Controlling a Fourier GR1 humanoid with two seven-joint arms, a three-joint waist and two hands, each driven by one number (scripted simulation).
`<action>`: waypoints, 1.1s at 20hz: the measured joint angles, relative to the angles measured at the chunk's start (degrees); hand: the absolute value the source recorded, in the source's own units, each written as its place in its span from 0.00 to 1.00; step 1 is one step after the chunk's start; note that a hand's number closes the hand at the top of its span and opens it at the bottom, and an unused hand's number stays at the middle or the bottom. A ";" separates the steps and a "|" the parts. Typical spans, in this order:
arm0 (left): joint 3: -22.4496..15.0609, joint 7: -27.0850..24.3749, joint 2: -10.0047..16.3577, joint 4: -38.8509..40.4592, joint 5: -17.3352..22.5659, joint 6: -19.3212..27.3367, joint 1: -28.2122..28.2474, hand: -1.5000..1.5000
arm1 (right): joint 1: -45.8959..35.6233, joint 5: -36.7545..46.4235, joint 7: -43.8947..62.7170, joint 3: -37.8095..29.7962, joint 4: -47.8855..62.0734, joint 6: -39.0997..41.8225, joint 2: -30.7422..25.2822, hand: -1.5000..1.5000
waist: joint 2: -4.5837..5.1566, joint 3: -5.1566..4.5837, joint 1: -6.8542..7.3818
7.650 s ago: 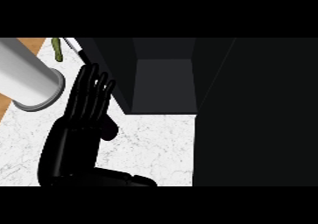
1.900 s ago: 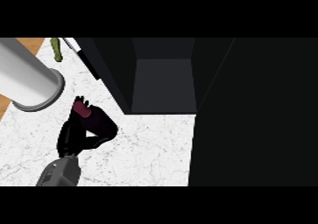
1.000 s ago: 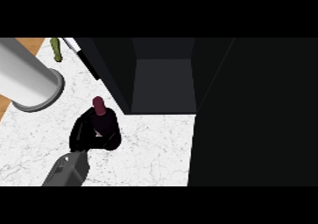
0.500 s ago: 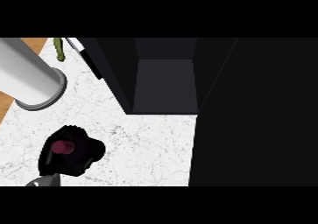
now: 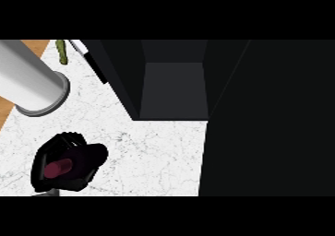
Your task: Pick up the wine, place it into the cabinet and close the cabinet
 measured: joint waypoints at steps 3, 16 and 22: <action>-1.16 4.31 -0.31 -7.52 1.86 -0.94 2.36 1.00 | 0.31 -0.31 0.23 -0.73 -0.19 0.27 -0.16 0.00 | -0.02 0.01 0.01; -11.63 27.53 -5.01 -31.77 -0.82 7.45 2.73 1.00 | 1.14 -0.22 -0.93 0.61 0.05 0.70 1.16 0.00 | 0.04 0.00 -0.27; -17.36 36.27 -7.36 -36.66 -2.10 12.50 -2.22 1.00 | -1.84 -0.44 1.14 -0.58 0.22 -0.09 0.66 0.00 | 0.09 -0.02 -0.36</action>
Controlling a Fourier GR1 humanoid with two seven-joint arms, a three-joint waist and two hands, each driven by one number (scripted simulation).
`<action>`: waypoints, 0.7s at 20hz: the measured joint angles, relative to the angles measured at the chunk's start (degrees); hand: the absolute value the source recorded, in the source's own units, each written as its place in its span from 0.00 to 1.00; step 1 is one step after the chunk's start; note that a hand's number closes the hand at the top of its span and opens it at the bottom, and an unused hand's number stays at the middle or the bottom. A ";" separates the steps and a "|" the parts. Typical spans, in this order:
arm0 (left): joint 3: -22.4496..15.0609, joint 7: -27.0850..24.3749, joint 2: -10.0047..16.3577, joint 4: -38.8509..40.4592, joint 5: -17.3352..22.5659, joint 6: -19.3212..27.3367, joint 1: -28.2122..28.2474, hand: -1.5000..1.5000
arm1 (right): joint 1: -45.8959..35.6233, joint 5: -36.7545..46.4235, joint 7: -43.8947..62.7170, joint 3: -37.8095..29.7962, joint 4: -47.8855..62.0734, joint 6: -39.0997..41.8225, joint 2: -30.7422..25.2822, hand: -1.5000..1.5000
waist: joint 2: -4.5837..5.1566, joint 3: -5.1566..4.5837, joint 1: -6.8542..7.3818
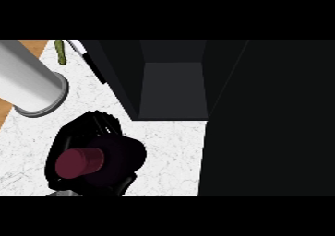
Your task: Pick up the wine, place it into the cabinet and close the cabinet
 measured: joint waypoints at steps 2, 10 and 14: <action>-2.72 2.16 -0.32 -1.01 0.00 3.28 -2.00 1.00 | 0.43 -0.06 0.36 0.27 -0.17 -0.15 0.16 0.00 | -0.01 -0.01 -0.12; -10.77 7.24 -0.76 2.14 -0.47 17.33 -13.31 1.00 | 1.11 -0.43 -0.27 -0.55 0.04 0.68 0.21 0.00 | 0.05 0.00 -0.39; -12.96 9.11 -0.81 4.78 -1.66 23.58 -19.49 1.00 | 1.22 -0.68 0.02 -1.23 -0.03 0.81 0.06 0.00 | 0.05 0.00 -0.43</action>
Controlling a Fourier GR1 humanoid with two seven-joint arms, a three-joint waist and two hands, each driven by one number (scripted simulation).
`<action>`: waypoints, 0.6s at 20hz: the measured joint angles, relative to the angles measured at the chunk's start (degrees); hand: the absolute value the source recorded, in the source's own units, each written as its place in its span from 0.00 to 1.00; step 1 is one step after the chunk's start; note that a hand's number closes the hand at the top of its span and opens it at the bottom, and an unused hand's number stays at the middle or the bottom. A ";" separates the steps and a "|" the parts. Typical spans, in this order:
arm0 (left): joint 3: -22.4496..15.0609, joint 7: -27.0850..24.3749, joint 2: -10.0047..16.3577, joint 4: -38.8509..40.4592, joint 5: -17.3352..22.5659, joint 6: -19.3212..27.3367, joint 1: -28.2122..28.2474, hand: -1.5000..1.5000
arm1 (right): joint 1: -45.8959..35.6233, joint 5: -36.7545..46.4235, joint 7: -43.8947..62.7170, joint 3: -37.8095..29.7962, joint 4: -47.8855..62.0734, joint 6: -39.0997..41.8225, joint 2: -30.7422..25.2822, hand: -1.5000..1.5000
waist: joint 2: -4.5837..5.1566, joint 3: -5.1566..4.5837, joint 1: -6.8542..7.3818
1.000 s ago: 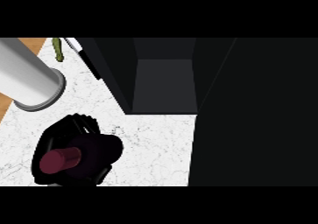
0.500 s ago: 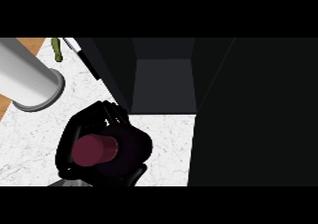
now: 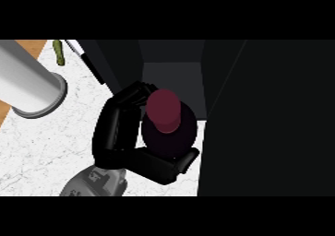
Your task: Pick up the wine, place it into the cabinet and close the cabinet
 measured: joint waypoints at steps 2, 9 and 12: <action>-0.64 -0.36 -0.01 1.99 0.20 2.17 -1.85 1.00 | 0.55 -0.18 -0.71 -0.36 0.11 0.65 0.00 0.00 | 0.02 0.00 -0.03; -3.12 -1.44 -0.03 7.87 0.09 9.01 -7.61 1.00 | 1.76 -0.54 -1.53 -0.10 -0.02 1.63 0.15 0.00 | 0.02 -0.01 -0.07; -2.98 -1.99 -0.03 9.61 -0.60 9.52 -9.06 1.00 | 2.59 -0.62 -1.93 0.44 -0.19 1.80 0.49 0.00 | 0.00 -0.01 -0.06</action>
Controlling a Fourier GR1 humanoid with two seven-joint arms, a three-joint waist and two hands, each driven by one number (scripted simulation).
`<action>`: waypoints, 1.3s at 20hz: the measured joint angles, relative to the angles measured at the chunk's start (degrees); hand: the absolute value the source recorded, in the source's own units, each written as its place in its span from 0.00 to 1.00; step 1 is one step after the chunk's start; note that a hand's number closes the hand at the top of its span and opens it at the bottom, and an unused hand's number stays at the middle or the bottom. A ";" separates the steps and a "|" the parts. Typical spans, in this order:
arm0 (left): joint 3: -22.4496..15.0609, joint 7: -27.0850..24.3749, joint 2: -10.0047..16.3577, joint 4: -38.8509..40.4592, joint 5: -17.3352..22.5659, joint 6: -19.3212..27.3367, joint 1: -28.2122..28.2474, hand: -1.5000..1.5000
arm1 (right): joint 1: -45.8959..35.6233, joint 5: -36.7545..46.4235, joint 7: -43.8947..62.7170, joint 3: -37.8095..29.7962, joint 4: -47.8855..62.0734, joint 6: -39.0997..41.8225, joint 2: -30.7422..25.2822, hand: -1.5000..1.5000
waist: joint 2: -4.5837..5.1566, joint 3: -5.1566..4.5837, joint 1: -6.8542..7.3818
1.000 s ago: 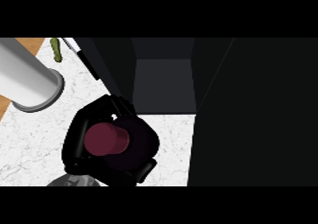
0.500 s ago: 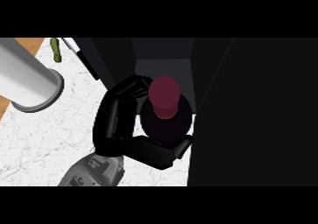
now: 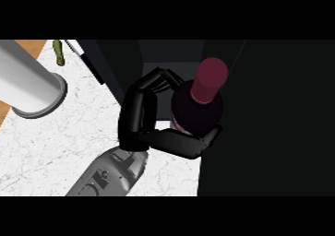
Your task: Pick up the wine, place it into the cabinet and close the cabinet
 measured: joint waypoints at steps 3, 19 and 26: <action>-0.45 -1.91 0.00 3.14 1.26 2.21 -1.98 1.00 | 0.10 -0.32 -0.35 -1.41 0.01 0.87 -0.80 0.00 | 0.04 0.01 -0.14; -1.61 -16.03 -0.01 14.20 10.73 3.79 -0.14 1.00 | -2.83 -0.81 -0.04 -2.09 2.11 0.58 -0.69 0.00 | 0.07 -0.02 -0.02; -2.12 -22.04 0.01 21.08 9.89 3.59 0.64 1.00 | -1.69 -0.74 -0.44 -1.12 2.01 0.55 -0.45 0.00 | 0.05 -0.01 0.00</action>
